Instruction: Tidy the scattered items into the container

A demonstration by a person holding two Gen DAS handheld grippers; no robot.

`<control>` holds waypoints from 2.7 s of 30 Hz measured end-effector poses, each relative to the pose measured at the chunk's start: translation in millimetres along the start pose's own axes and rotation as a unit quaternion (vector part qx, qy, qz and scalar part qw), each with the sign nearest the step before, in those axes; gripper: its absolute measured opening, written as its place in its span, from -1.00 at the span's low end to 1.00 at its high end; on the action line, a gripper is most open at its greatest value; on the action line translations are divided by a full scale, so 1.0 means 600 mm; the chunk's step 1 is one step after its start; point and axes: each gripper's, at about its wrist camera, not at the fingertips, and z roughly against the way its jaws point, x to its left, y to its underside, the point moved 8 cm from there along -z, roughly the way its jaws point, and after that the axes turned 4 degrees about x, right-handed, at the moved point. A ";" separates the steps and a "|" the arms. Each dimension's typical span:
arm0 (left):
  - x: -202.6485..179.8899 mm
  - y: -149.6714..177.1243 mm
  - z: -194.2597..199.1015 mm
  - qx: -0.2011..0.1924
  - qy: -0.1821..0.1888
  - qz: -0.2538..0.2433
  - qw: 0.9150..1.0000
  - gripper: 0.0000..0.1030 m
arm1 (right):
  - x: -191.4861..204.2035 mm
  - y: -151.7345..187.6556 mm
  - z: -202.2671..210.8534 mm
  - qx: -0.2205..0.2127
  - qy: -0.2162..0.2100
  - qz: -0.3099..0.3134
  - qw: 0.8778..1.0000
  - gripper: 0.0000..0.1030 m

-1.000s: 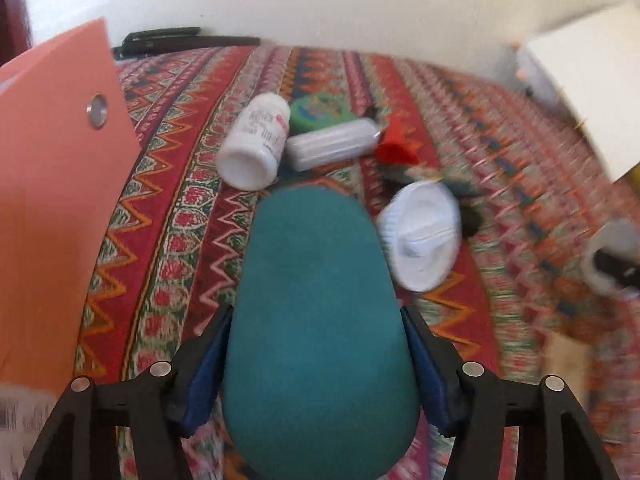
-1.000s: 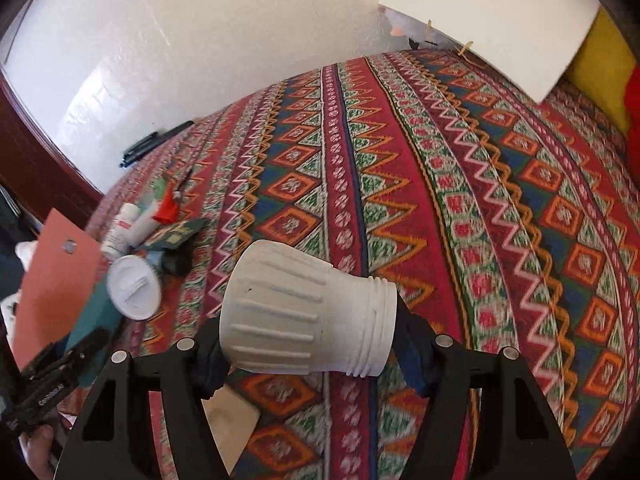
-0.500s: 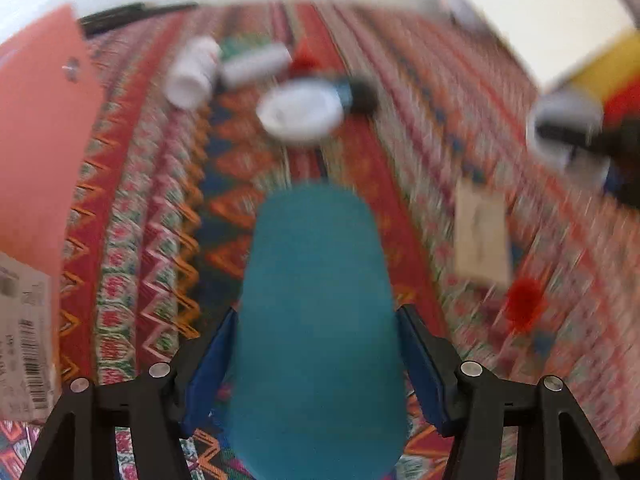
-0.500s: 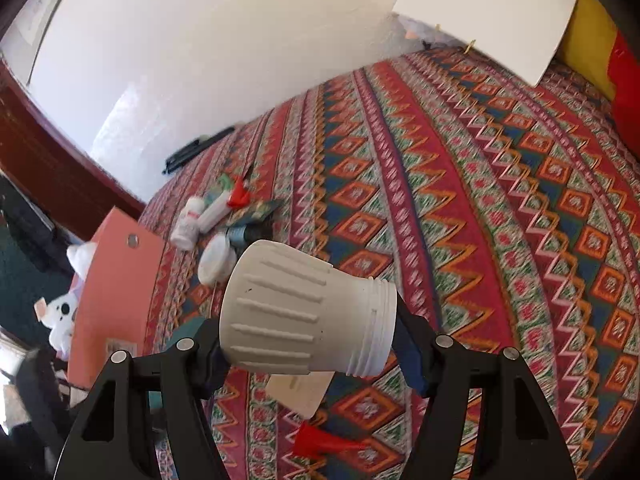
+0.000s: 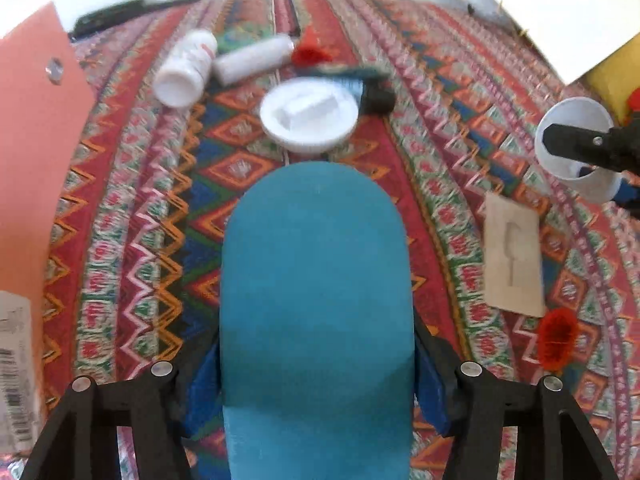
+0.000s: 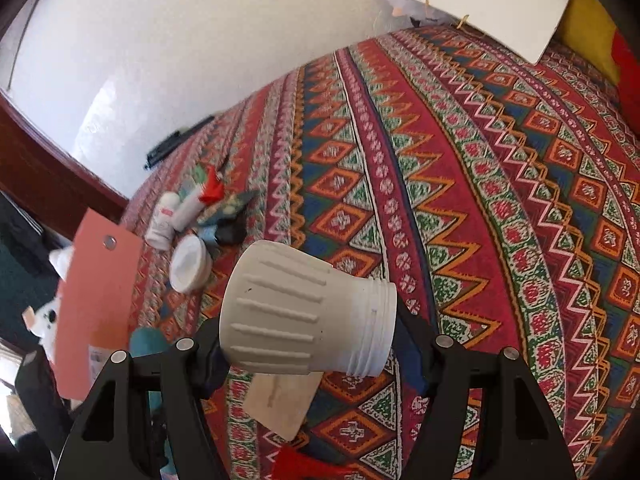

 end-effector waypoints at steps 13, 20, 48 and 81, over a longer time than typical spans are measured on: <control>0.077 -0.055 0.228 -0.146 0.070 0.073 0.984 0.30 | 0.143 0.013 0.106 -0.062 -0.069 0.053 0.994 0.37; 0.222 -0.068 0.381 -0.266 0.087 0.140 0.950 0.06 | 0.333 0.023 0.166 -0.100 -0.121 0.125 0.980 0.37; 0.108 -0.034 0.149 -0.123 -0.074 0.029 0.989 0.97 | 0.287 0.038 0.204 -0.152 -0.067 0.141 0.976 0.37; 0.139 -0.016 0.021 -0.087 -0.166 0.054 0.981 0.99 | 0.168 0.032 0.112 -0.079 -0.080 0.088 0.990 0.37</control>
